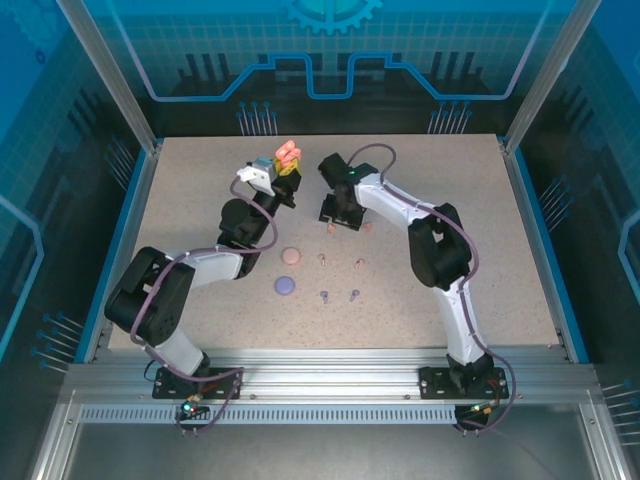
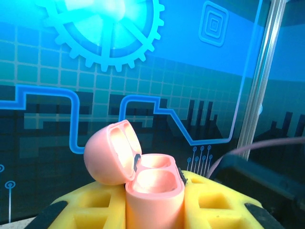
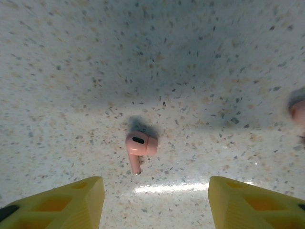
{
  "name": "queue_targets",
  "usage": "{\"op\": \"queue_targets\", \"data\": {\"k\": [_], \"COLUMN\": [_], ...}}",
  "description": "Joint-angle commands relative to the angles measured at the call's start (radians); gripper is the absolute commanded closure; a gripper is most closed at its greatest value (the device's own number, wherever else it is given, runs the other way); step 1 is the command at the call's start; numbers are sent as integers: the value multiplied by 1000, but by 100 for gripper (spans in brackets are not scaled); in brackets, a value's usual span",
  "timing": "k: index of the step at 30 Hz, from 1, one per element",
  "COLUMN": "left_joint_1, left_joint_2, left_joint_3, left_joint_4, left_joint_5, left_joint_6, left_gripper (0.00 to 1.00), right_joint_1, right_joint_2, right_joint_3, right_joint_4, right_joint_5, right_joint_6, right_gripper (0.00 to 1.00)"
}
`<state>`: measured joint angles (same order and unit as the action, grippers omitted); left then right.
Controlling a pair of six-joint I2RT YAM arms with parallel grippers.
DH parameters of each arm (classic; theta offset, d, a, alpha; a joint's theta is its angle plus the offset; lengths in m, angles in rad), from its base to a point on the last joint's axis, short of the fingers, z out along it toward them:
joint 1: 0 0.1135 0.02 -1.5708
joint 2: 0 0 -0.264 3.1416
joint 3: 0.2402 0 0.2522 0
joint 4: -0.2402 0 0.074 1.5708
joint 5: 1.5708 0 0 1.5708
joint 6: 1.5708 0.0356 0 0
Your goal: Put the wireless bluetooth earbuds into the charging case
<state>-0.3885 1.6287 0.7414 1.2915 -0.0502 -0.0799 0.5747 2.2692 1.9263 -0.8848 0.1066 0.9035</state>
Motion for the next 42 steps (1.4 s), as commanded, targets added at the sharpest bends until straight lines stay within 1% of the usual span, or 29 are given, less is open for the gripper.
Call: {"op": "queue_targets", "data": {"k": [1, 3, 4, 18, 32, 42], "left_joint_1": [8, 9, 10, 15, 20, 22], "left_joint_2": [-34, -32, -30, -8, 2, 11], "left_joint_3": [31, 28, 27, 19, 14, 13], "left_joint_4": [46, 50, 51, 78, 83, 87], "left_joint_5": [-16, -16, -15, -10, 1, 6], "left_joint_6": [-21, -26, -26, -39, -34, -38], "left_gripper": [100, 100, 100, 100, 100, 100], "right_joint_1": [18, 25, 28, 44, 45, 62], "right_joint_2": [47, 53, 83, 227, 260, 268], "right_joint_3": [70, 92, 104, 307, 326, 329], "right_joint_4": [-88, -95, -99, -190, -187, -206], "right_joint_5": [50, 57, 62, 97, 81, 103], "right_joint_6": [62, 68, 69, 88, 92, 116], "right_gripper": [40, 40, 40, 44, 52, 53]}}
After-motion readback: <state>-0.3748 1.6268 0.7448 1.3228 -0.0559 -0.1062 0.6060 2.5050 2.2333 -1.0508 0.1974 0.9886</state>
